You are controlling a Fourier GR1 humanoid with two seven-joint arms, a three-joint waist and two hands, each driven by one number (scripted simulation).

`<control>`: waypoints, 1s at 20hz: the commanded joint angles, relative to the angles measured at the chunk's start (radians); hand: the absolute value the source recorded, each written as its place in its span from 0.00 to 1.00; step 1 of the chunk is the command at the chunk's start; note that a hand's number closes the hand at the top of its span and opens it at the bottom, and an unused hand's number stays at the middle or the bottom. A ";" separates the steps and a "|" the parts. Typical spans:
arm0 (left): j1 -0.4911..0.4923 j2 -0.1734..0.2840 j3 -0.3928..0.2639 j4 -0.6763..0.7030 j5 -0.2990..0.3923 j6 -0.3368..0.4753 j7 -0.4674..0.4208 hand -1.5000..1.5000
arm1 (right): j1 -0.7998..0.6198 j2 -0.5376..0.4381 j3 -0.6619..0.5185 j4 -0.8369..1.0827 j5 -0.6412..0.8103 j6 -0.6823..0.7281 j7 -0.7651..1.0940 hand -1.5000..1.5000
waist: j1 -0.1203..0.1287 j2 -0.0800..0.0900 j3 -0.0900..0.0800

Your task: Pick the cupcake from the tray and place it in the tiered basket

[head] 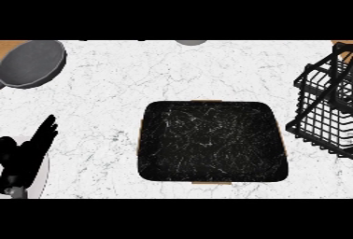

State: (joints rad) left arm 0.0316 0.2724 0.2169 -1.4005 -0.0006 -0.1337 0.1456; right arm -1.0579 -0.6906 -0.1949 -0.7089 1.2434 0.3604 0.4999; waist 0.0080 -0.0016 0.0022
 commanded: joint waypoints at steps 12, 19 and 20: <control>0.028 0.018 0.038 -0.005 0.032 -0.032 0.027 0.50 | 0.012 -0.023 -0.215 -0.254 -0.145 -0.198 0.127 0.00 | -0.018 -0.005 -0.002; 0.034 -0.002 0.038 0.014 0.003 0.009 0.015 0.50 | 0.044 -0.080 -0.458 -0.411 -0.336 -0.105 0.238 0.00 | -0.054 -0.014 -0.002; 0.040 0.014 0.048 0.004 0.017 -0.008 0.032 0.50 | 0.041 -0.086 -0.504 -0.424 -0.368 -0.134 0.229 0.00 | -0.047 -0.013 -0.001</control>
State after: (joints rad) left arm 0.0647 0.2722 0.2480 -1.4127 0.0040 -0.1303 0.1581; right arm -1.0461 -0.7637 -0.5727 -1.0492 0.9753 0.2313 0.7019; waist -0.0295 -0.0147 0.0033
